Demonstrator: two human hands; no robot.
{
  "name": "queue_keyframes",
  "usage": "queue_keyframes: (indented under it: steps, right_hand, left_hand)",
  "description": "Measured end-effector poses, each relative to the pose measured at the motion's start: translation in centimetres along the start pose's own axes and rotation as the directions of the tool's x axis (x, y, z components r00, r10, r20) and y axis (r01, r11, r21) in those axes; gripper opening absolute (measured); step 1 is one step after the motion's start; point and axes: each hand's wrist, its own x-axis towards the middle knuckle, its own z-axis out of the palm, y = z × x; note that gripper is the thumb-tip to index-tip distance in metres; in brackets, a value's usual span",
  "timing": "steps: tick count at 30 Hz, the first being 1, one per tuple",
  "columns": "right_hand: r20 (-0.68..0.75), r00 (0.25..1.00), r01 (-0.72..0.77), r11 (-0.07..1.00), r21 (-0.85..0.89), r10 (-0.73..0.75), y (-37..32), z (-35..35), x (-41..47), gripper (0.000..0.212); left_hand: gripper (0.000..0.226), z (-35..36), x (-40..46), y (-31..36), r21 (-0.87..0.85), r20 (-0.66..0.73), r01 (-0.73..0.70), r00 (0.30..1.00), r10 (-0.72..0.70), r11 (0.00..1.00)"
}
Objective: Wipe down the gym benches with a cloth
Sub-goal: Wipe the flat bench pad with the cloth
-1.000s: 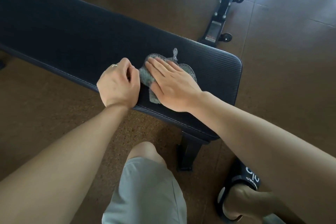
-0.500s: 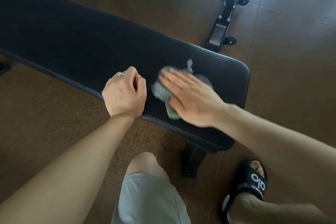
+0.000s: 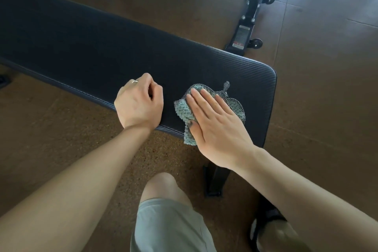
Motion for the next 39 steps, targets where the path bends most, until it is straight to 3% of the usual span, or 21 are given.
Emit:
queue_keyframes:
  steps: [5,15,24,32,39]
  right_hand:
    - [-0.003,0.998,0.056,0.998,0.012,-0.056,1.8,-0.8,3.6,0.062]
    - [0.006,0.998,-0.059,0.997,0.043,0.059,9.2,-3.2,16.5,0.057]
    - [-0.065,0.988,-0.138,0.99,-0.006,0.137,12.2,-3.4,8.5,0.061]
    - [0.047,0.997,-0.068,0.998,-0.018,0.068,10.9,-3.7,15.1,0.058]
    - [0.161,0.986,-0.075,0.98,0.185,0.045,10.1,-5.1,19.3,0.03]
  left_hand:
    - [0.027,-0.1,0.0,0.2,0.017,0.008,0.017,1.0,-0.017,1.0]
    - [0.026,0.0,0.3,0.3,0.041,0.011,0.064,0.998,-0.064,0.997]
    - [0.025,0.1,0.3,0.8,0.076,0.004,0.108,0.994,-0.109,0.991]
    - [0.026,0.2,0.4,1.1,0.157,-0.005,0.117,0.993,-0.118,0.981]
    - [0.027,0.1,0.3,1.3,0.17,0.002,0.053,0.999,-0.054,0.984]
